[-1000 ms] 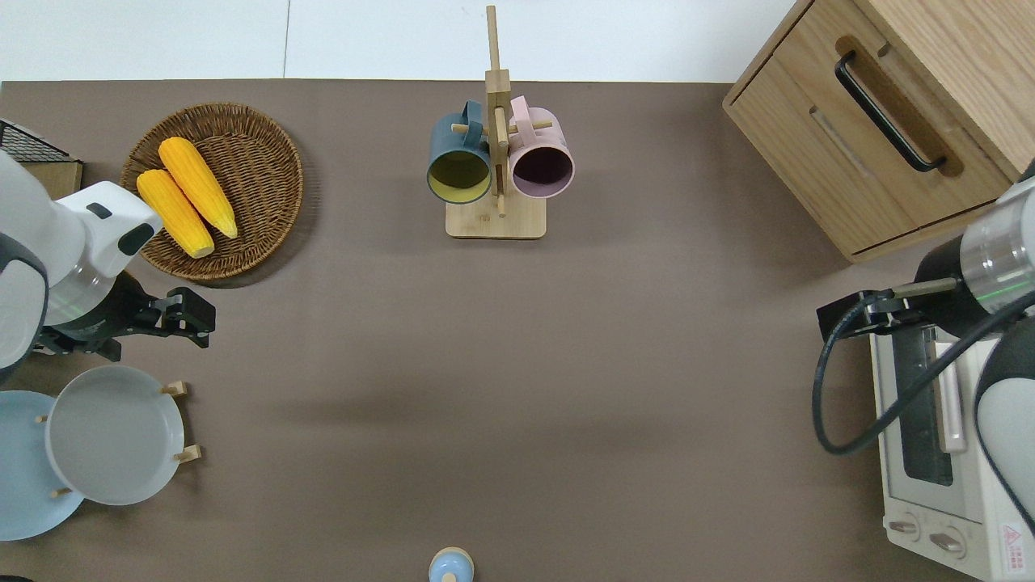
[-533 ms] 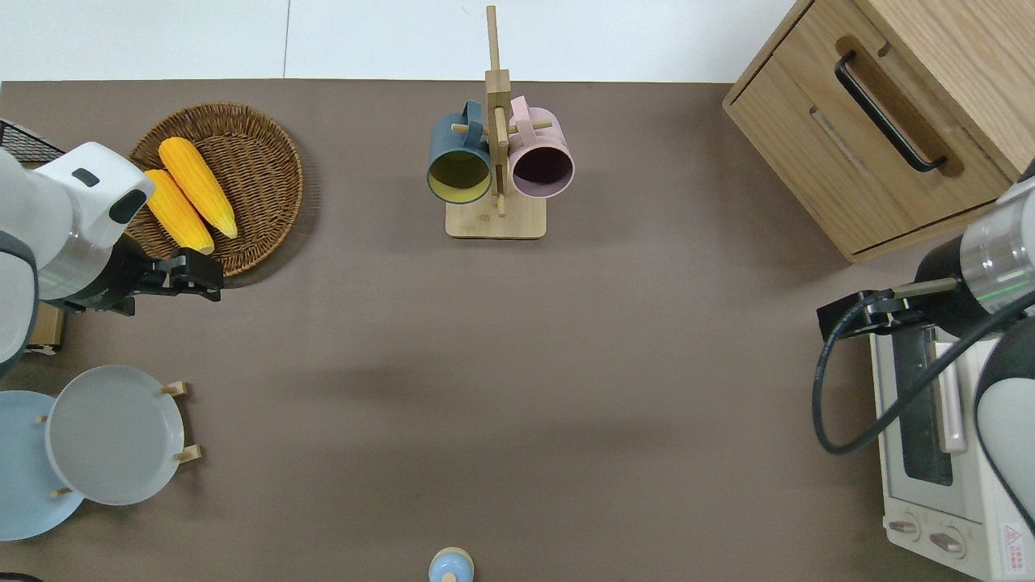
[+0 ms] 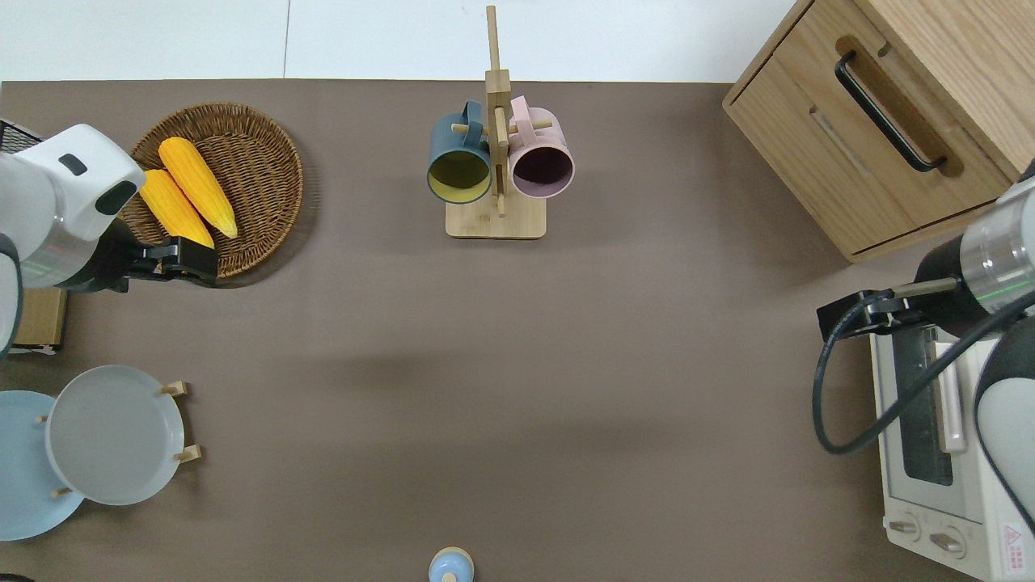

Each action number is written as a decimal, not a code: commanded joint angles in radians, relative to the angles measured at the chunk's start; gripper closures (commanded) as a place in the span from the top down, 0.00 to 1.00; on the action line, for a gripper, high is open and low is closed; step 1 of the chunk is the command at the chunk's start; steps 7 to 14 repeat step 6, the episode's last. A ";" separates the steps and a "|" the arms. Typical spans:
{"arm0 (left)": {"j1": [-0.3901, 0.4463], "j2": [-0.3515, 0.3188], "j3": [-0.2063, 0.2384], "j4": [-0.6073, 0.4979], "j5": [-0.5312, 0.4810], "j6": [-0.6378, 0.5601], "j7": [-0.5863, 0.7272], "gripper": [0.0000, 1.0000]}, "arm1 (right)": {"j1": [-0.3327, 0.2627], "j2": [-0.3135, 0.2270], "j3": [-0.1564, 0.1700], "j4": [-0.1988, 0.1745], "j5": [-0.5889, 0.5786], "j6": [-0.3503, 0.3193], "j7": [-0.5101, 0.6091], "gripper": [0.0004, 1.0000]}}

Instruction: Pick gray plate from table and place it on lower plate rack with left arm

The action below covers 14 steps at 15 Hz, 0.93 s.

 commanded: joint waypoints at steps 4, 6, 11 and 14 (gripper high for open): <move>0.001 0.012 0.002 0.026 -0.015 0.001 0.059 1.00 | -0.023 -0.002 0.021 0.006 -0.006 -0.011 0.012 0.98; 0.003 0.012 0.002 0.026 -0.022 0.000 0.059 1.00 | -0.023 -0.004 0.021 0.006 -0.006 -0.011 0.012 0.98; 0.003 0.012 0.002 0.026 -0.022 0.000 0.059 1.00 | -0.023 -0.004 0.021 0.006 -0.006 -0.011 0.012 0.98; 0.003 0.012 0.002 0.026 -0.022 0.000 0.059 1.00 | -0.023 -0.004 0.021 0.006 -0.006 -0.011 0.012 0.98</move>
